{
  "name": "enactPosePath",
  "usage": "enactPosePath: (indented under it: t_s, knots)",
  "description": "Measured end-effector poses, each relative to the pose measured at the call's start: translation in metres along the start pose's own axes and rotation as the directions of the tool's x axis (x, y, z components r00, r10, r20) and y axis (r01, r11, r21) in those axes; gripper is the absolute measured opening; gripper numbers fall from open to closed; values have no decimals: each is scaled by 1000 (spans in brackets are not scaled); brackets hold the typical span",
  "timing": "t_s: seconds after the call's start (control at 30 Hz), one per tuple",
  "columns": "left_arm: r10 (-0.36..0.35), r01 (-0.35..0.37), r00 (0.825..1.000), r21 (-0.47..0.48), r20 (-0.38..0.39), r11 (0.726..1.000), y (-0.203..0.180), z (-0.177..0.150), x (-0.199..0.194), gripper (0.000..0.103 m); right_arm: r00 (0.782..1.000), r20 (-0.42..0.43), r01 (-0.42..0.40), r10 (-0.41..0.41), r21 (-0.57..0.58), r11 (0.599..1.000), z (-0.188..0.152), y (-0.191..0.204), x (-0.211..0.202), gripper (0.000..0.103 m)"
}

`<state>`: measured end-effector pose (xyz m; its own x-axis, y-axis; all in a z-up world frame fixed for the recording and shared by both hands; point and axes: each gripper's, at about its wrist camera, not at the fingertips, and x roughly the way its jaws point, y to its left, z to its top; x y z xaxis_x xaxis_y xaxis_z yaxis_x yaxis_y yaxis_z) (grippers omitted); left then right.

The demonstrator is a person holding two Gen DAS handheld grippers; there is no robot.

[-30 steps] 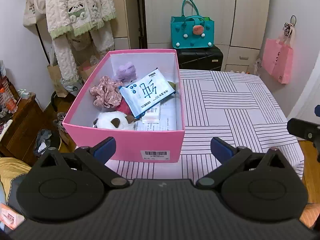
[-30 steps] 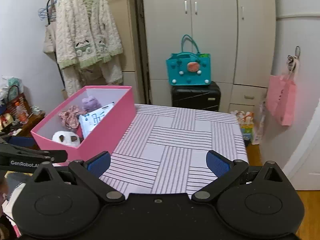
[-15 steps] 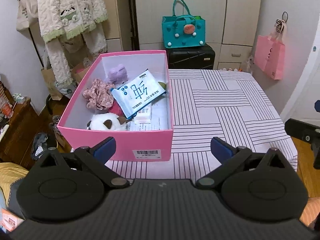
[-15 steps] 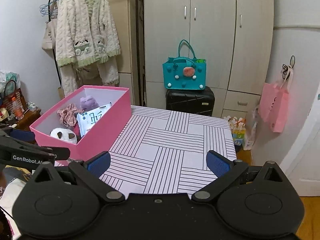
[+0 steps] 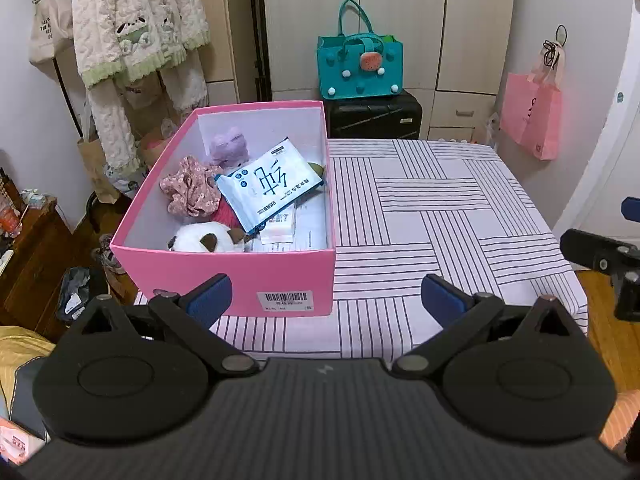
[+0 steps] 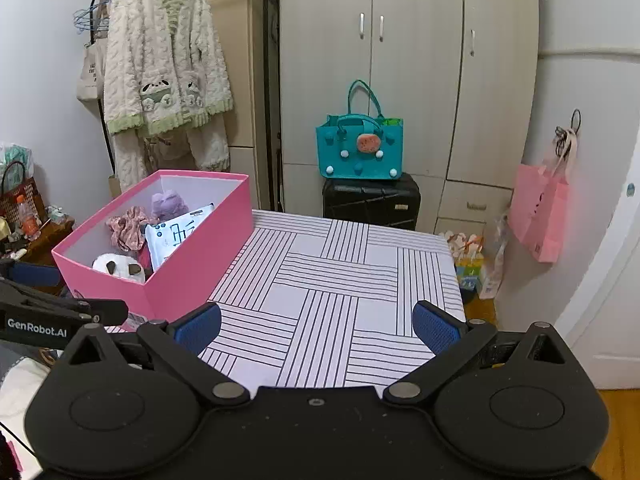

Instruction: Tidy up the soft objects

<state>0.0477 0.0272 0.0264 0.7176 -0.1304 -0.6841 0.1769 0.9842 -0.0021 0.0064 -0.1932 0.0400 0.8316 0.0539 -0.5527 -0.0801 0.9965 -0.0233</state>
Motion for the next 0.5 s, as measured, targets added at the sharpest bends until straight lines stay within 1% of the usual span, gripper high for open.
enactPosePath:
  t_s: [0.17,0.27,0.5]
  knots:
    - [5,-5,1000,4,12,1000,-1,-3,-1,102,1000,12,6,-6,-16,1000,-2,3,-1,103]
    - [7,-7,1000,7,13,1000,-1,-3,1,102,1000,11,4,-4,-8,1000,-2,2,0,103]
    - [2,-2,1000,12,22,1000,-2,-5,4,102,1000,12,28,-28,4,1000,-6,-2,4,103]
